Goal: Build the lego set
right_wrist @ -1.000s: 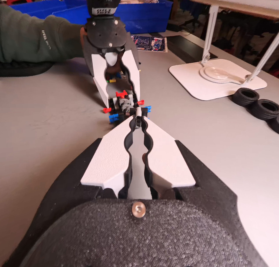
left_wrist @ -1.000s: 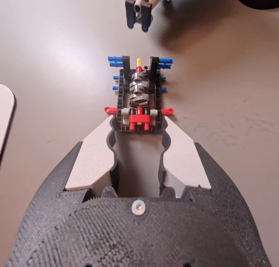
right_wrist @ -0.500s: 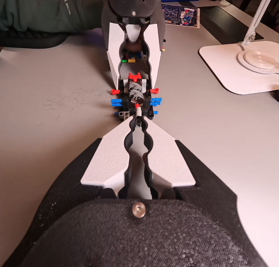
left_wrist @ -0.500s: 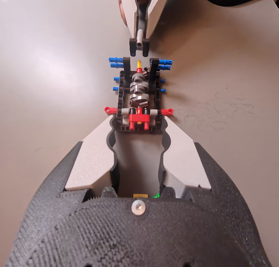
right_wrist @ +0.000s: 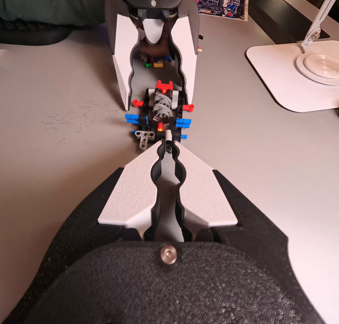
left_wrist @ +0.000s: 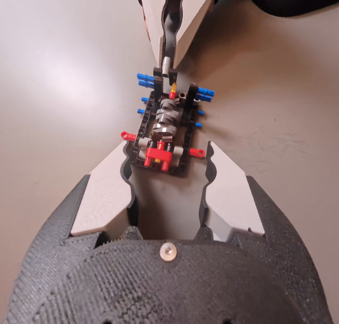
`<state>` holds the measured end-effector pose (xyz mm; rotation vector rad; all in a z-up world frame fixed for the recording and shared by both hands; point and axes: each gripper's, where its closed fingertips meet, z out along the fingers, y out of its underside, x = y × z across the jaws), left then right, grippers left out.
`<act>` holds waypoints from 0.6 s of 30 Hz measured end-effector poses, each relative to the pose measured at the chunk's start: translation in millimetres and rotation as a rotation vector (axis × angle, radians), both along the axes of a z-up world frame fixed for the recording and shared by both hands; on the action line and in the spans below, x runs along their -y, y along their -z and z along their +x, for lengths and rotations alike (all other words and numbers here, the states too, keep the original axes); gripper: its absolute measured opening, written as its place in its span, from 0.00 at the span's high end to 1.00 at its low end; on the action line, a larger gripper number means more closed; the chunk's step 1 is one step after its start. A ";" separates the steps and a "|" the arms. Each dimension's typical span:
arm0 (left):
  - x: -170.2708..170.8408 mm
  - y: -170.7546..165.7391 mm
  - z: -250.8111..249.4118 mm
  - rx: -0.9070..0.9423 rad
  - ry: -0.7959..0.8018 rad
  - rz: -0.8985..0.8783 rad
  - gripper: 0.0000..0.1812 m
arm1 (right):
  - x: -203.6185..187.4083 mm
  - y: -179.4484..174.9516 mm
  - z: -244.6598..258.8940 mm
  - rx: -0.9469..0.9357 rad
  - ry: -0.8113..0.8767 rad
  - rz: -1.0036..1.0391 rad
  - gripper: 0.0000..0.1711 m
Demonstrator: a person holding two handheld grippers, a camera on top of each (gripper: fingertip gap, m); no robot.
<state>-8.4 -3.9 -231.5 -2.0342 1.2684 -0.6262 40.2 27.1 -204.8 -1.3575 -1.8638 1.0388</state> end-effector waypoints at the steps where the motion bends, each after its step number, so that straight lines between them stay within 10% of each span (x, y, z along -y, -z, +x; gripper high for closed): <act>1: -1.1 0.2 -0.5 -0.007 -0.005 0.005 0.57 | 0.7 0.1 -0.2 0.000 -0.004 0.000 0.97; 18: -2.8 -25.5 7.6 0.001 0.010 0.114 0.73 | -7.0 -16.1 5.0 -0.084 0.035 -0.083 0.97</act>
